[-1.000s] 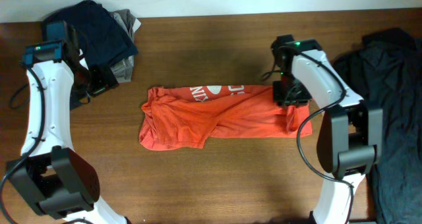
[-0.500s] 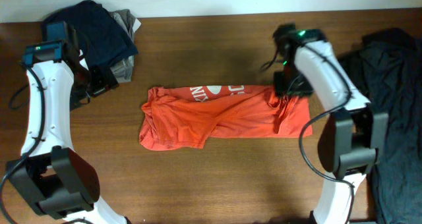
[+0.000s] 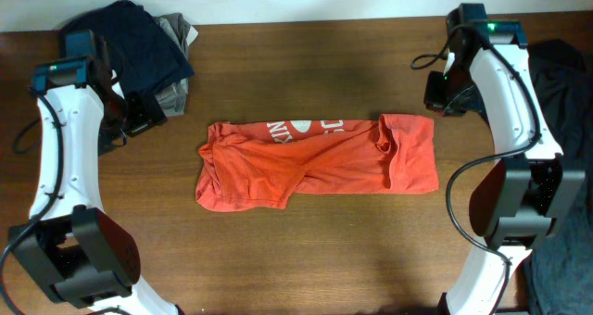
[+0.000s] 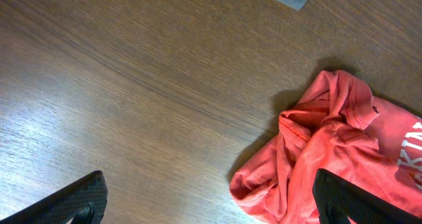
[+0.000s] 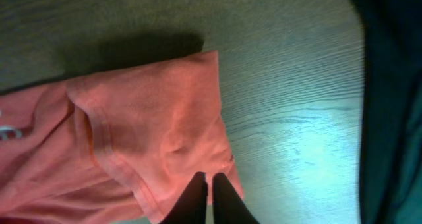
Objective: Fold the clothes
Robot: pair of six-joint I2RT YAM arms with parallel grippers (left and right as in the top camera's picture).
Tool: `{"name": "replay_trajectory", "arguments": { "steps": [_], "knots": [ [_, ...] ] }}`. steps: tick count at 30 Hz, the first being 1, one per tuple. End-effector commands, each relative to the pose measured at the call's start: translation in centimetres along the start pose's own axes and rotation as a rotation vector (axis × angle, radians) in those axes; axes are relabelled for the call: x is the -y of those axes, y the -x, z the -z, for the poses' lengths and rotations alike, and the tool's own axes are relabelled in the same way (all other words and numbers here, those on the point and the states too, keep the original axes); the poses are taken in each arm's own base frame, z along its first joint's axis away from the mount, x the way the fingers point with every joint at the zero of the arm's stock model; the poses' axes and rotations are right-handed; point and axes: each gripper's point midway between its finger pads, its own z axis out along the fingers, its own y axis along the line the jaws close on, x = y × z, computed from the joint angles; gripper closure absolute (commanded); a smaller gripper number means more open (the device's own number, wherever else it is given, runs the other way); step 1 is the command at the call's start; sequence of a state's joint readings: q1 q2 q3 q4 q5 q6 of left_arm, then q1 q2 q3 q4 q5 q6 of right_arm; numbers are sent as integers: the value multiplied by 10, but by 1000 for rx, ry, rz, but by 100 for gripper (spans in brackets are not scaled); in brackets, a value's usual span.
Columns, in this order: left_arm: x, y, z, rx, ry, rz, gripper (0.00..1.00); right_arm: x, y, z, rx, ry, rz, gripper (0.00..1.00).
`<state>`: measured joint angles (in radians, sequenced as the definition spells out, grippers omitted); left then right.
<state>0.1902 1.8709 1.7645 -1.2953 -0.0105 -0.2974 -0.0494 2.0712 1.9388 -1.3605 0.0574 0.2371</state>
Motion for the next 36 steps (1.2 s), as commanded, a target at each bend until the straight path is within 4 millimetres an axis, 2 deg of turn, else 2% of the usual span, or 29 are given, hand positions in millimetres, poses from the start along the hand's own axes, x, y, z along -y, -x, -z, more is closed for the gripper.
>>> {"name": "replay_trajectory", "arguments": {
  "steps": [1, 9, 15, 19, 22, 24, 26, 27, 28, 29, 30, 33, 36],
  "knots": [
    [1, 0, 0, -4, -6, 5, 1, -15, -16, -30, -74, 45, 18, 92],
    [1, -1, 0, -5, -6, 5, 1, -56, -42, -87, -113, 143, 69, 92],
    [2, 0, 0, -1, -7, 5, 1, -90, -64, -106, -146, 254, 102, 91],
    [1, 0, 0, -2, -7, 5, 1, -99, -72, -112, -148, 251, 116, 95],
    [1, 0, 0, -2, -7, 4, 1, -103, -65, -99, -127, 263, 122, 96],
    [1, 0, 0, -2, -7, 4, 1, -105, -57, -77, -100, 274, 124, 96],
    [2, 0, 0, -1, -7, 4, 1, -104, -45, -45, -62, 285, 135, 93],
    [1, 0, 0, -2, -7, 4, 1, -103, -40, -32, -43, 290, 146, 85],
    [1, 0, 0, -2, -7, 4, 1, -99, -34, -15, -21, 289, 154, 73],
    [1, 0, 0, -2, -7, 4, 1, -93, -27, 1, 1, 280, 156, 57],
    [1, 0, 0, -2, -7, 4, 1, -82, -21, 17, 21, 257, 153, 45],
    [1, -1, 0, -5, -6, 4, 1, -45, -7, 42, 58, 182, 141, 35],
    [1, -1, 0, -8, -5, 4, 1, -9, -5, 43, 36, 164, 125, 27]
  ]
}}
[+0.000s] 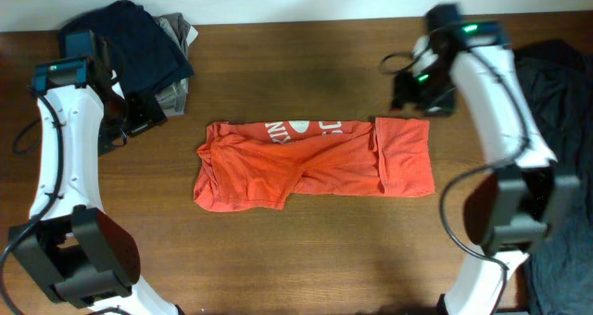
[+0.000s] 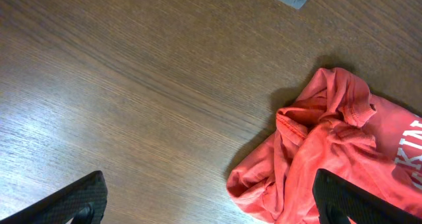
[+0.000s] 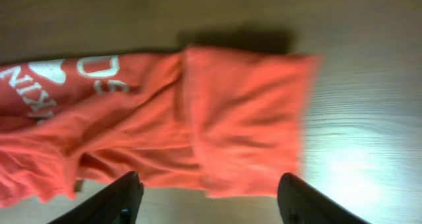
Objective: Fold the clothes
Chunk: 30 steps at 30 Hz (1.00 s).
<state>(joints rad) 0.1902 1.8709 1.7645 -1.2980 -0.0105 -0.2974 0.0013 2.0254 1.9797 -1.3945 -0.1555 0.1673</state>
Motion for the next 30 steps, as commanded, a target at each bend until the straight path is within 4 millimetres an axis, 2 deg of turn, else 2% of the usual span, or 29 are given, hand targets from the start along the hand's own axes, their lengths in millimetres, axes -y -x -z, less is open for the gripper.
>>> {"name": "replay_trajectory", "arguments": {
  "steps": [1, 3, 7, 11, 14, 20, 23, 30],
  "knots": [
    [1, -1, 0, -6, -5, 4, 1, 53, 0, 17, 5, -54, -1, 27],
    [1, -1, 0, -6, -5, 5, 1, 66, -8, 10, -38, 11, 4, 27],
    [1, -1, 0, -6, -5, 5, 1, 78, -22, -12, -74, 207, 24, 25],
    [1, -1, 0, -6, -5, 5, 1, 76, -36, -36, -49, 449, 41, 22],
    [1, -1, 0, -6, -5, 5, 1, 75, -46, -54, -19, 566, 32, 19],
    [1, -1, 0, -6, -6, 5, 1, 65, -51, -80, 51, 683, 25, 12],
    [1, -1, 0, -6, -5, 5, 1, 59, -58, -94, 51, 688, 39, 11],
    [1, -1, 0, -6, -5, 5, 1, 43, -70, -114, 11, 697, 71, 10]
  ]
}}
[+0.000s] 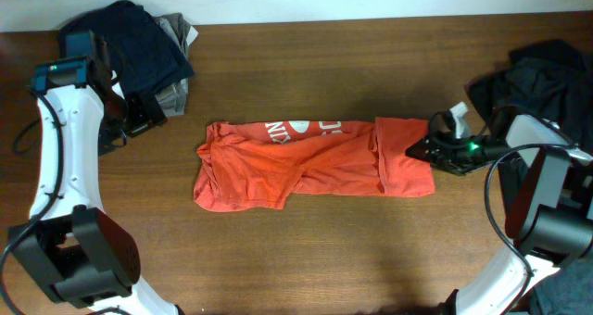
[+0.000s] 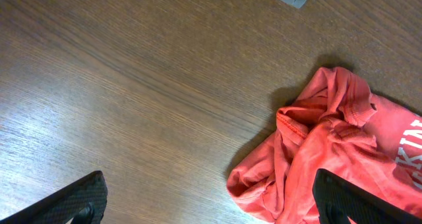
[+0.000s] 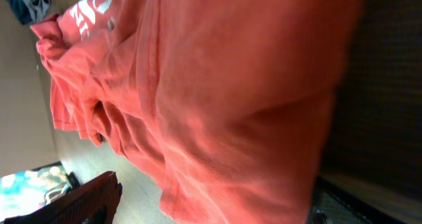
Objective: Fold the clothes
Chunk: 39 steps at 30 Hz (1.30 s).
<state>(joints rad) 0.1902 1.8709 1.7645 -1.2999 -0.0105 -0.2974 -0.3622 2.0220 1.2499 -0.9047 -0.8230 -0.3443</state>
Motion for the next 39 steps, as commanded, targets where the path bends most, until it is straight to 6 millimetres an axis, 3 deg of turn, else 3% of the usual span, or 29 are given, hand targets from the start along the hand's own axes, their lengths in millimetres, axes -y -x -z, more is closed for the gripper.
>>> {"name": "replay_trajectory", "arguments": {
  "steps": [1, 6, 9, 11, 13, 14, 19, 21, 22, 25, 27, 34, 39],
  "knots": [
    [1, 0, 0, -4, -6, 5, 1, -9, -4, -14, -23, 52, 13, 10],
    [1, 0, 0, -5, -6, 5, 1, -7, -6, -28, -54, 42, 8, 14],
    [1, 0, 0, -5, -6, 4, 1, 0, -3, -29, -52, -5, -32, 26],
    [1, 0, 0, -5, -6, 4, 1, 3, 0, -26, -46, -21, -48, 41],
    [1, 0, 0, -5, -6, 4, 1, 4, 3, -21, -36, -22, -53, 66],
    [1, 0, 0, -4, -5, 4, 1, 5, 5, -19, -34, -25, -56, 71],
    [1, 0, 0, -4, -6, 4, 1, 8, 12, -10, -22, -48, -60, 71],
    [1, 0, 0, -4, -6, 4, 1, 9, 11, -12, -29, -61, -56, 65],
    [1, 0, 0, -4, -6, 4, 1, 11, 10, -13, -38, -77, -53, 67],
    [1, 0, 0, -4, -6, 4, 1, 17, 7, -13, -54, -127, -77, 87],
    [1, 0, 0, -5, -6, 4, 1, 23, 7, -10, -56, -162, -114, 94],
    [1, 0, 0, -4, -5, 4, 1, 18, 16, 15, -65, -218, -124, 96],
    [1, 0, 0, -3, -5, 4, 1, 8, 24, 35, -76, -398, -103, 96]
  ]
}}
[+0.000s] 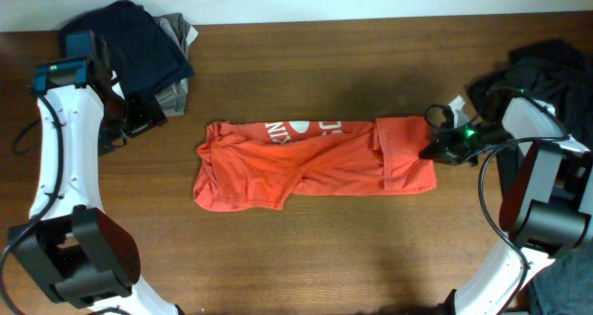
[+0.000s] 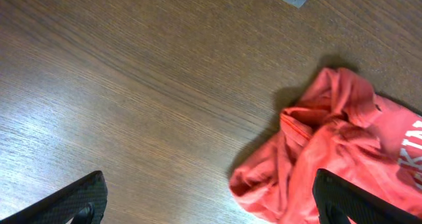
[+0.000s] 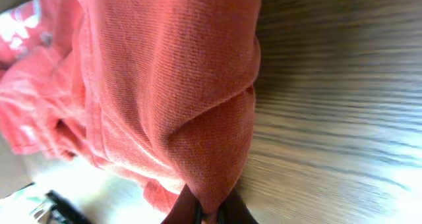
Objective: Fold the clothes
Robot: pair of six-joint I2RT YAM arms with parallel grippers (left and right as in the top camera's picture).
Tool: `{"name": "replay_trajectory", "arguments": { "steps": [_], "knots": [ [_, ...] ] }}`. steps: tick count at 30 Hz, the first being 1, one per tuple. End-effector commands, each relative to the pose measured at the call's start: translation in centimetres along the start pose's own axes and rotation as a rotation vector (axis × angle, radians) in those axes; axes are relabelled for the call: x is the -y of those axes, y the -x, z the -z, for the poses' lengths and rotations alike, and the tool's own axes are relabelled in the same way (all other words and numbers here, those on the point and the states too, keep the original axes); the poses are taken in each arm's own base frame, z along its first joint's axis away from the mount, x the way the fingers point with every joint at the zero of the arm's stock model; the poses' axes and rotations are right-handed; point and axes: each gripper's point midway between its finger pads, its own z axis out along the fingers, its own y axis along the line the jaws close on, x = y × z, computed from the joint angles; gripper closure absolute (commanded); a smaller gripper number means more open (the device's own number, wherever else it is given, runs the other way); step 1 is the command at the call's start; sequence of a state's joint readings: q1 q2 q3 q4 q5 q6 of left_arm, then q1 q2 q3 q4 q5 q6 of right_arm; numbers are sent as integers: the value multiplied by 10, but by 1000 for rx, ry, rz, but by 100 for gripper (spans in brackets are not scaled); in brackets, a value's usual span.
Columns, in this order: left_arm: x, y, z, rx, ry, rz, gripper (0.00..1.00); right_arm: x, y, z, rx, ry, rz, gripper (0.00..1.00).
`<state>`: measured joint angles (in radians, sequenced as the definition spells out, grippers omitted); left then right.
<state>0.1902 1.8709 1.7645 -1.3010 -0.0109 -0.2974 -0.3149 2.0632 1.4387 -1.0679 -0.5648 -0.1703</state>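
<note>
An orange T-shirt [image 1: 315, 162] with white lettering lies as a long crumpled band across the middle of the table. My right gripper [image 3: 210, 212] is low at the shirt's right end [image 1: 428, 150], shut on a fold of the orange fabric [image 3: 171, 85]. The left gripper [image 2: 211, 204] hovers wide open over bare wood. It is left of the shirt's bunched left end [image 2: 330, 151] and touches nothing. In the overhead view the left gripper [image 1: 139, 116] is near the back left corner.
A pile of dark navy clothes [image 1: 139, 37] with a grey garment [image 1: 173, 94] lies at the back left, by the left arm. More dark clothes [image 1: 547, 65] are heaped at the right edge behind the right arm. A grey cloth corner shows above the left gripper.
My right gripper, open at the shirt's right edge before, is now shut on a fold of that edge. The left arm has not moved.
My right gripper was shut above the shirt's far right corner. It was then open over the right end, which lay flatter. Then the arm was low at the table's right side, open against the shirt's edge. Now it grips that edge. The left stayed open throughout.
</note>
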Motion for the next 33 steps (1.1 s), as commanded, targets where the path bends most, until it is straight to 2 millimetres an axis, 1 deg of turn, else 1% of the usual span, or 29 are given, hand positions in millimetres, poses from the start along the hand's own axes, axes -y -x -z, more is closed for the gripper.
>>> {"name": "replay_trajectory", "arguments": {
  "steps": [1, 3, 6, 8, 10, 14, 21, 26, 33],
  "knots": [
    [1, 0, 0, -3, -6, 4, 1, -4, 11, 29, 53, -209, 28, 96],
    [1, 0, -1, -4, -6, 4, 1, -8, 11, 39, 74, -335, 26, 96],
    [1, 0, -3, -10, -4, 4, 1, -13, 8, 50, 101, -491, 24, 96],
    [1, 0, -5, -14, -3, 4, 1, -20, 6, 54, 116, -592, 36, 96],
    [1, 0, -5, -16, -2, 4, 1, -31, 3, 54, 125, -659, 59, 96],
    [1, 0, -6, -17, -2, 4, 1, -61, -3, 36, 112, -676, 143, 96],
    [1, 0, -6, -18, -2, 4, 1, -104, -13, 8, 119, -686, 239, 96],
    [1, -1, -6, -19, -2, 4, 1, -121, -21, -11, 113, -674, 294, 96],
    [1, 0, -6, -18, -2, 4, 1, -137, -33, -35, 87, -663, 341, 96]
  ]
}}
